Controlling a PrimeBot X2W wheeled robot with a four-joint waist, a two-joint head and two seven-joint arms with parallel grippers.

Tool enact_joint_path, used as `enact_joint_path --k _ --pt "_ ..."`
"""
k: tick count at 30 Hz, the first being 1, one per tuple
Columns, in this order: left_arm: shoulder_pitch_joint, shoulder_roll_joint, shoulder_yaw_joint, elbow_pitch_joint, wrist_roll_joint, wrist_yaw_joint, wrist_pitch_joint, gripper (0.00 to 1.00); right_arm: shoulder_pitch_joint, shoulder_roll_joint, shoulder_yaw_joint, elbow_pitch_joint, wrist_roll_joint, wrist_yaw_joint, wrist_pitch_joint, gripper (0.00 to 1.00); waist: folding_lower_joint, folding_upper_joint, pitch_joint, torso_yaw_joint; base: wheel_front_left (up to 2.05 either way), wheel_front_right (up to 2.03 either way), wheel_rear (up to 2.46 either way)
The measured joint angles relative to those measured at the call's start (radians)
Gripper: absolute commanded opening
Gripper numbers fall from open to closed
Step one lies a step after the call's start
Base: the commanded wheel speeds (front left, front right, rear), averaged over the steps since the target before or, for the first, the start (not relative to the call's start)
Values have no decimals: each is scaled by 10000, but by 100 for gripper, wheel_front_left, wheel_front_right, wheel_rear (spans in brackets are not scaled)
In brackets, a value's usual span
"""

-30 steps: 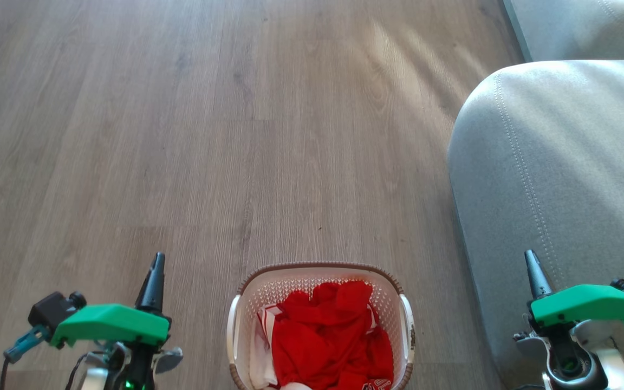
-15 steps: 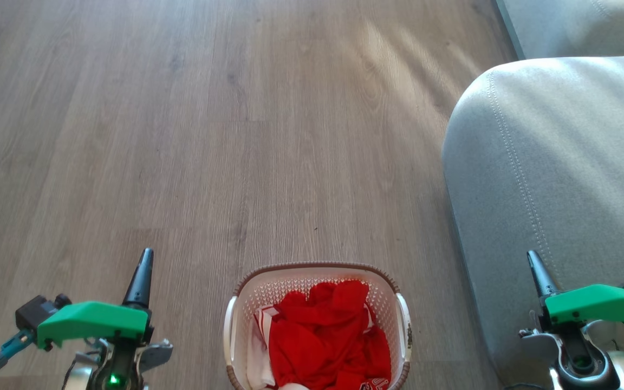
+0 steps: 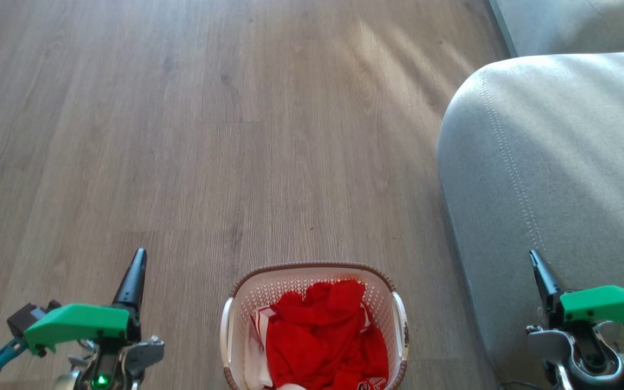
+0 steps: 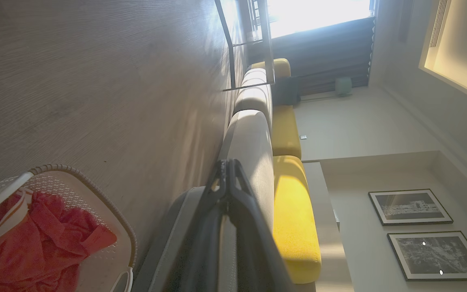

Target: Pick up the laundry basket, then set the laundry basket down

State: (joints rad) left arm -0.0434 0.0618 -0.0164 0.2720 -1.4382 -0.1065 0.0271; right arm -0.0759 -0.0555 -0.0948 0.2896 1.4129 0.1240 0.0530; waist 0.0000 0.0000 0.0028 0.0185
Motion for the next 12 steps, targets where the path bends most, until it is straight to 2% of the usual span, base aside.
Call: enact_joint_path --k 12 --pt "-1 -4 332 8 -1172 -90 336 0 0 50 -165 -33 1152 0 322 0 0 0 2 -117 0 0 0"
